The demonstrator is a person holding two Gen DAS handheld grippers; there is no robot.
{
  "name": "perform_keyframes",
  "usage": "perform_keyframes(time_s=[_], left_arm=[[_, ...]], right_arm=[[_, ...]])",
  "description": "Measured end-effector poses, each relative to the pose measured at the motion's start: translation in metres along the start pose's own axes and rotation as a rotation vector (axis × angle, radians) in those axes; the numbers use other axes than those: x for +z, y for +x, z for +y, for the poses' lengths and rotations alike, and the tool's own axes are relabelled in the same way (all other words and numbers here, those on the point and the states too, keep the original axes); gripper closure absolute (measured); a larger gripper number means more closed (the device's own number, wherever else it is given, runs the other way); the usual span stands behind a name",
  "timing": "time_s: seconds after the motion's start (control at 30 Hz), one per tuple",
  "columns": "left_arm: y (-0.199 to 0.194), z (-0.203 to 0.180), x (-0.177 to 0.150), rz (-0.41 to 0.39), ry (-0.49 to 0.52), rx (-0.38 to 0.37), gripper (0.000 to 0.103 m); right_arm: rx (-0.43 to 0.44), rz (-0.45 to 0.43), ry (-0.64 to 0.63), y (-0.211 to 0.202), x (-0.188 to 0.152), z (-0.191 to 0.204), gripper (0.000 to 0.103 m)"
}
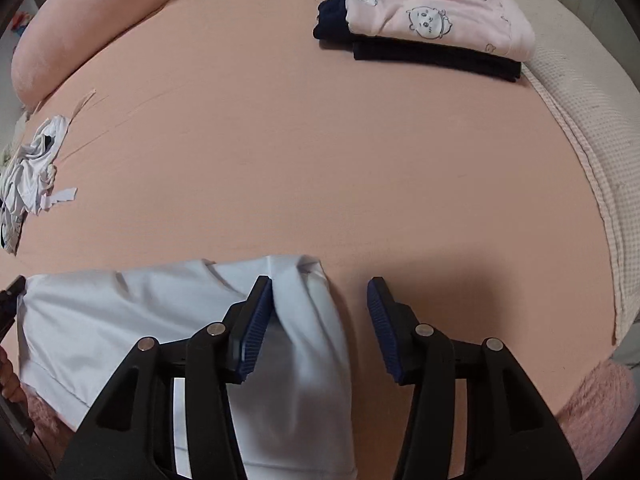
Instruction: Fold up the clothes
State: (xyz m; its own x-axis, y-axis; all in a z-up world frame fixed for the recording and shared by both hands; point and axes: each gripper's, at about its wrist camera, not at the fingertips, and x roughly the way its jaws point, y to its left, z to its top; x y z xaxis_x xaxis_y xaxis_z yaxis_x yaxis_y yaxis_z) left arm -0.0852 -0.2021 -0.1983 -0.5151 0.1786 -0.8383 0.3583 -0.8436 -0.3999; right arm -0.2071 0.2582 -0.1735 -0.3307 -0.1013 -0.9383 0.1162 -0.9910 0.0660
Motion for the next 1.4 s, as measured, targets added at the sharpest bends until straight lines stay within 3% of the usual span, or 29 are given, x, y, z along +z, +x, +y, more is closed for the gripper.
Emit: perform_keyframes(time_s=[0.1,0.2,0.37,0.47,0.5,0.6,0.63,0.73,0.77,0.87,0.93,1.0,1.13,1.33,1.4], left_arm=[[-0.017,0.005,-0.002,-0.055,-0.015,0.029,0.071],[-0.029,-0.021,-0.029,-0.018,0.058,-0.063,0.071],[-0.048,-0.065,-0.073,0.043,0.179,-0.217,0.071],[-0.046,-0.096,-0.102,0.068,0.316,-0.276,0.072],[-0.042,-0.105,-0.11,0.084,0.361,-0.257,0.072],[-0.024,-0.109,-0.128,0.166,0.417,-0.096,0.075],[-0.024,-0.105,-0.131,0.177,0.405,-0.085,0.078],[-0.035,-0.113,-0.135,0.16,0.399,-0.073,0.078],[-0.04,-0.118,-0.134,0.143,0.386,-0.086,0.078],[-0.039,-0.127,-0.141,0.156,0.4,-0.09,0.078],[-0.035,-0.133,-0.148,0.178,0.423,-0.08,0.078],[-0.032,-0.139,-0.154,0.199,0.446,-0.07,0.079],[-0.033,-0.142,-0.165,0.251,0.463,-0.059,0.078],[-0.04,-0.167,-0.159,0.168,0.45,-0.191,0.078],[-0.032,-0.186,-0.165,0.171,0.461,-0.233,0.078]], right_arm=[[0.013,-0.023,0.043,-0.012,0.002,-0.009,0.054],[0.031,-0.041,0.098,-0.027,0.001,-0.018,0.054],[0.043,-0.012,0.031,-0.048,-0.041,-0.002,0.054],[0.032,0.004,-0.034,-0.041,-0.063,0.003,0.053],[0.01,0.003,-0.073,-0.035,-0.068,0.005,0.052],[0.024,-0.014,-0.048,-0.045,-0.071,-0.002,0.051],[0.023,-0.013,-0.041,-0.048,-0.072,-0.007,0.051],[-0.09,-0.02,-0.103,-0.049,-0.08,-0.015,0.036],[-0.088,-0.024,-0.095,-0.053,-0.082,-0.018,0.038],[-0.022,-0.052,-0.069,-0.066,-0.082,-0.015,0.052],[0.058,-0.074,-0.112,-0.066,-0.078,-0.001,0.052],[0.062,-0.023,-0.153,-0.052,-0.081,0.013,0.053],[0.107,-0.004,-0.072,-0.059,-0.089,-0.005,0.053],[0.294,-0.011,0.115,-0.079,-0.096,-0.047,0.053],[0.264,0.002,0.068,-0.073,-0.099,-0.037,0.053]])
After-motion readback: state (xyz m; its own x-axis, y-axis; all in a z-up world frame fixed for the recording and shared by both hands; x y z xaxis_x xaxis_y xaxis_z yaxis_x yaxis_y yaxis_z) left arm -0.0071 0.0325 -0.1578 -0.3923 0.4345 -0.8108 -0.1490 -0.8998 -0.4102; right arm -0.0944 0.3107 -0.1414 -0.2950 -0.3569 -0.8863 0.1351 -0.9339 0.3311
